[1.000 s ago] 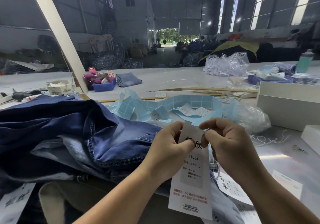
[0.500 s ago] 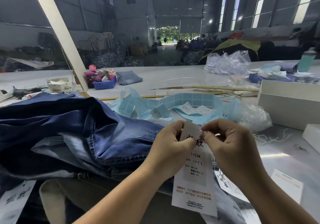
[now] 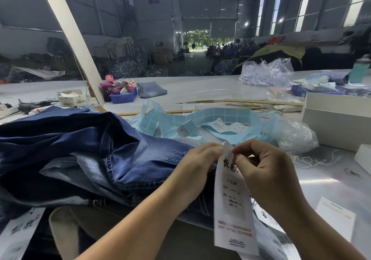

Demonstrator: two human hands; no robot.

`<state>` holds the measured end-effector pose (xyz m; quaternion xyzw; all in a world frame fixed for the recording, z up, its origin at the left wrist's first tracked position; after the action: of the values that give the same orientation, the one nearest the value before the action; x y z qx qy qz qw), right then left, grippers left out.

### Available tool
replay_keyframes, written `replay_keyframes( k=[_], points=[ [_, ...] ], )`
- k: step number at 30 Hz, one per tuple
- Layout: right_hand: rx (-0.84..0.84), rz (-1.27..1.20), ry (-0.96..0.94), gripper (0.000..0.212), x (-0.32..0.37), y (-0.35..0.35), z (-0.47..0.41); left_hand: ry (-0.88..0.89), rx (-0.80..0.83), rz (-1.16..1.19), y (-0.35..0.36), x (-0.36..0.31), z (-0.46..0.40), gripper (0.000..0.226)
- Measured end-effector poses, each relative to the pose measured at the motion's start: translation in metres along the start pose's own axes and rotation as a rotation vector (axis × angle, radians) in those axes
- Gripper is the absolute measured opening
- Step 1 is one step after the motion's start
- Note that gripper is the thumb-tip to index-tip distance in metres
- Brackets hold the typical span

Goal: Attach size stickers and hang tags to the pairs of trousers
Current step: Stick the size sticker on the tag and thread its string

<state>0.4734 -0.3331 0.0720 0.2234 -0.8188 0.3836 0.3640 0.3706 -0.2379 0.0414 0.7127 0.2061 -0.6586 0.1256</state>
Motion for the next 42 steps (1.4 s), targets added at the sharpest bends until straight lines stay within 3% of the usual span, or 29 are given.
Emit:
replay_keyframes(
  k=[2, 7, 11, 16, 22, 27, 31, 34, 36, 42],
  points=[
    [0.016, -0.017, 0.014, 0.023, -0.003, 0.002, 0.0, -0.031, 0.04, 0.055, -0.004, 0.001, 0.0, 0.037],
    [0.06, 0.013, -0.061, 0.025, 0.009, 0.009, 0.001, -0.013, 0.115, 0.105, -0.004, -0.003, -0.001, 0.011],
    [0.099, -0.006, -0.057, 0.027, 0.007, 0.01, 0.003, -0.012, 0.093, 0.036, -0.003, -0.003, -0.002, 0.014],
    [0.115, -0.017, -0.031, 0.028, 0.002, 0.01, 0.007, -0.035, 0.044, -0.197, -0.003, -0.008, -0.004, 0.01],
    [0.141, -0.106, -0.003, 0.019, 0.003, 0.006, 0.003, -0.048, 0.096, -0.427, 0.006, -0.016, 0.0, 0.013],
    [0.295, -0.156, 0.015, 0.013, 0.009, -0.002, -0.007, 0.173, 0.105, -0.964, 0.027, -0.044, 0.005, 0.014],
    [0.4, -0.15, 0.067, 0.017, 0.009, -0.009, -0.008, 0.283, 0.039, -1.028, 0.03, -0.058, 0.01, 0.014],
    [0.446, -0.137, 0.104, 0.006, 0.007, -0.009, -0.003, 0.253, 0.038, -1.012, 0.027, -0.058, 0.008, 0.018],
    [0.461, -0.101, 0.101, 0.01, 0.007, -0.008, -0.001, 0.17, 0.086, -1.002, 0.026, -0.053, 0.004, 0.023],
    [0.468, -0.088, 0.152, 0.015, 0.002, -0.005, 0.003, 0.032, 0.153, -1.06, 0.011, -0.046, 0.003, 0.005]
  ],
)
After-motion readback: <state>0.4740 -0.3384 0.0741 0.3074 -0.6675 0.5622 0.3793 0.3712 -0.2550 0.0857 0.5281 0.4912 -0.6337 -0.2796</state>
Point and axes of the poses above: each hand's wrist, its own z-axis away from the middle knuckle, its own y-axis out of the palm, x = y × z, the point moved 8 cm from there along -z, towards the middle knuckle, and after that the axes turned 13 degrees about x, right-handed, at the moved point
